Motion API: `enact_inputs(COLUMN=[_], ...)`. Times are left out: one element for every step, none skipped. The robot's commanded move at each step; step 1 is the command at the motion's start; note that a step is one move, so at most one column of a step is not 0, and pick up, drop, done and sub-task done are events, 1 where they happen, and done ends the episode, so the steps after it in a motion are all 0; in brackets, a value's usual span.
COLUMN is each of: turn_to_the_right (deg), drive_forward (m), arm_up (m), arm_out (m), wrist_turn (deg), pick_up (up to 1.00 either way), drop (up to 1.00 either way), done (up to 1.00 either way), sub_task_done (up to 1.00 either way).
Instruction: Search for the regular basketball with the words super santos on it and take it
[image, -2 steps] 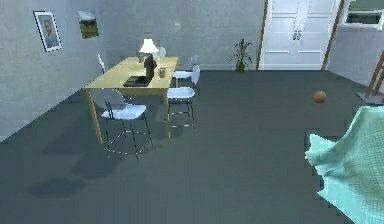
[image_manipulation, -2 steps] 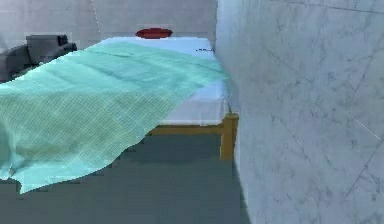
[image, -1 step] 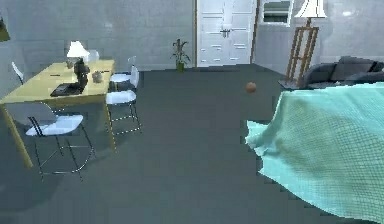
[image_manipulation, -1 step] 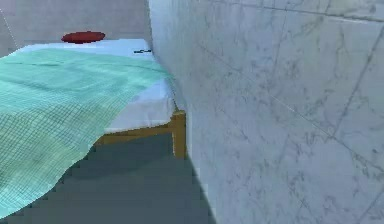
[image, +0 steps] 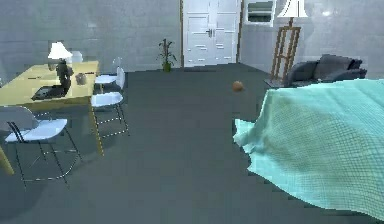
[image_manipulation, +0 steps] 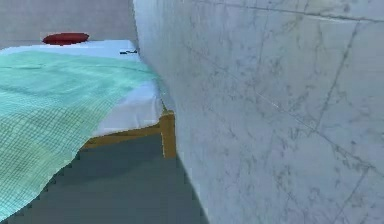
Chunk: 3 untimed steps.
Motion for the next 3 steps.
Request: enact_inputs(turn_to_the_right=[0.0, 0.0, 18.0], drive_forward=[1.0, 0.7, 0.0], arm_up=[0.0, 0.0, 0.0], arm_out=[0.0, 0.0, 0.0], wrist_turn=[0.0, 0.0, 0.0], pick_up=[0.0, 0.0, 0.0], drop=[0.0, 0.0, 0.0], done=[0.0, 0.0, 0.0], sub_task_done=[0.0, 0.0, 0.0])
